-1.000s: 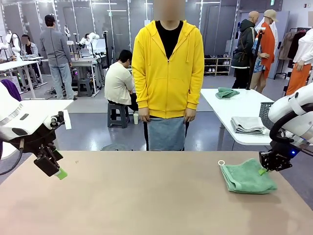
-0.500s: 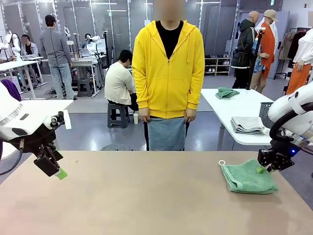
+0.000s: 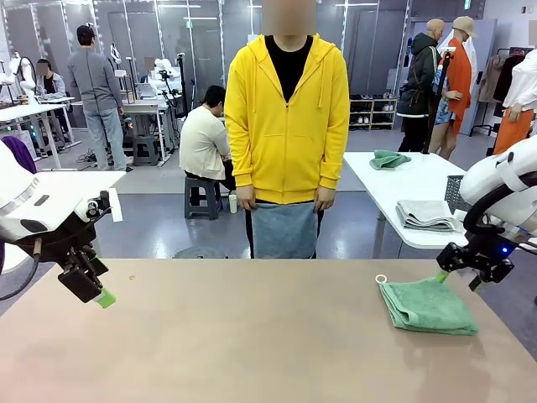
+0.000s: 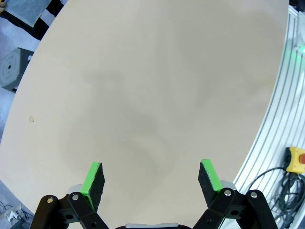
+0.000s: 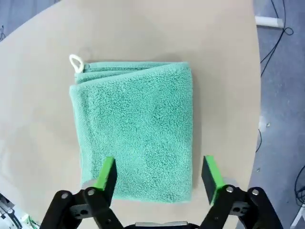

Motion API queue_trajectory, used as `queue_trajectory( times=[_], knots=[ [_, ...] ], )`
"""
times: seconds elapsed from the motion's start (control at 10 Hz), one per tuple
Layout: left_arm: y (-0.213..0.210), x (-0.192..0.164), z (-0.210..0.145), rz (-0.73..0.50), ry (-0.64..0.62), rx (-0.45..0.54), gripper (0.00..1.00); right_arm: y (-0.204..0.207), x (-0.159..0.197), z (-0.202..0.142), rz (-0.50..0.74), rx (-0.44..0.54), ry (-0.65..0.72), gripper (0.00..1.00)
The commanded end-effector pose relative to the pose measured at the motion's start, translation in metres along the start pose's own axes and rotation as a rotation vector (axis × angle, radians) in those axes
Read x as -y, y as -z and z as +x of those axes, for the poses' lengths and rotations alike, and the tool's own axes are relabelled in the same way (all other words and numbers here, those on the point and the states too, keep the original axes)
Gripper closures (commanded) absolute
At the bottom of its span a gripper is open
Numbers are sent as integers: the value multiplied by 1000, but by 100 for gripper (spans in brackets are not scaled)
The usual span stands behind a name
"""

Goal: Fold the towels and place them in the basket.
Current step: Place the folded Towel with hook on the right side of the table.

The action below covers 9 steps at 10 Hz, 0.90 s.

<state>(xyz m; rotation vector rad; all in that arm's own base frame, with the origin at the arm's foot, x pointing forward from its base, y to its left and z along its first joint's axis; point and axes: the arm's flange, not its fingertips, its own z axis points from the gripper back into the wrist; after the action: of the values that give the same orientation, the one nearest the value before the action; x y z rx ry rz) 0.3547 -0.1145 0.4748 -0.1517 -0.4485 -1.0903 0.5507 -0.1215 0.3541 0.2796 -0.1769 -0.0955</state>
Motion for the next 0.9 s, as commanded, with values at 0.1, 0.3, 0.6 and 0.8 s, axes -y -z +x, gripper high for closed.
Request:
queue_trajectory(
  times=[0.1, 0.3, 0.6, 0.8],
  knots=[
    [1, 1, 2, 12, -15, -10, 0, -7, -18, -6, -55, 17, 9, 0],
    [1, 1, 2, 12, -15, -10, 0, -9, -9, 1, -16, 11, -11, 0],
    [1, 1, 2, 12, -15, -10, 0, -9, -9, 1, -16, 11, -11, 0],
    [1, 1, 2, 12, -15, -10, 0, -9, -9, 1, -16, 11, -11, 0]
  ],
)
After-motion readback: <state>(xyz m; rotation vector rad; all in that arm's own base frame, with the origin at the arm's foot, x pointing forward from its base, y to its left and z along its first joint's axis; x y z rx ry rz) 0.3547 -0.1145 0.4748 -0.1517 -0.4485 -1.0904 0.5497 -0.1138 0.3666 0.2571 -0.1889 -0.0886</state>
